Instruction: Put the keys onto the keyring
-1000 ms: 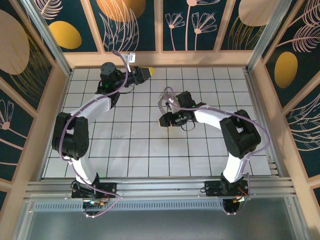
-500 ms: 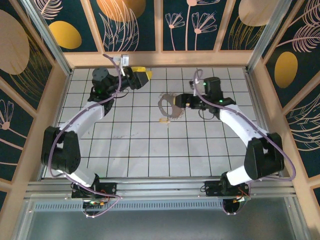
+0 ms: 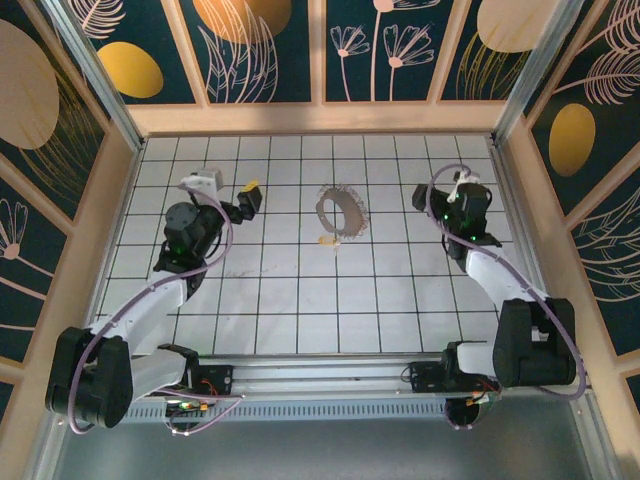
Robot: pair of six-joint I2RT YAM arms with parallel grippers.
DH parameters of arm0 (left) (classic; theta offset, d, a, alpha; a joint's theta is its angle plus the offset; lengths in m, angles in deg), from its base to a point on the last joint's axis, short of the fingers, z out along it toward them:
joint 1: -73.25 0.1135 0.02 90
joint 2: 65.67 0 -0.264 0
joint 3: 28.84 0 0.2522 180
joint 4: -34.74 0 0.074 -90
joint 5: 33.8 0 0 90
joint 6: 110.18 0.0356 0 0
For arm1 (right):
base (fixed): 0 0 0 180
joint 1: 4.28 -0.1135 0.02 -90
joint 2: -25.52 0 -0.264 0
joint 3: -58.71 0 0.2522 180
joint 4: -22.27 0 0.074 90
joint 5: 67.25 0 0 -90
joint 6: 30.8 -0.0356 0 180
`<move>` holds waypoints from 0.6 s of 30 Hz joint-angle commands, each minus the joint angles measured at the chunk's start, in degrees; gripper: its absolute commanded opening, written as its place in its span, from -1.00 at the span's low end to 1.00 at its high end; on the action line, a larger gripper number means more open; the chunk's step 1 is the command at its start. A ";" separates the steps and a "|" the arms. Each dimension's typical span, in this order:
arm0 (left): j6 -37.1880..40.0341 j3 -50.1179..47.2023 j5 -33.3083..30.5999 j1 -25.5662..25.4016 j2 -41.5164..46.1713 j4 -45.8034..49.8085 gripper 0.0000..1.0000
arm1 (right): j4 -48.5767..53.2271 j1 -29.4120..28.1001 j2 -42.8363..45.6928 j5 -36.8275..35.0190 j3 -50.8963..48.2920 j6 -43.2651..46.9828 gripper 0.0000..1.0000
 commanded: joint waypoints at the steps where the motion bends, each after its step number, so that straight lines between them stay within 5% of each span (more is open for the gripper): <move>1: 5.97 -4.39 -9.97 3.75 2.33 -6.01 0.97 | -13.57 0.90 -1.98 -12.20 -3.34 4.28 0.97; 9: 6.14 -12.81 -16.34 9.46 -0.65 -12.90 0.97 | -29.05 3.27 -6.66 -12.45 -13.78 8.53 0.97; 18: 5.02 -24.80 -16.05 13.66 -11.86 -37.96 0.97 | -55.31 4.06 -12.82 -4.23 -24.97 11.89 0.97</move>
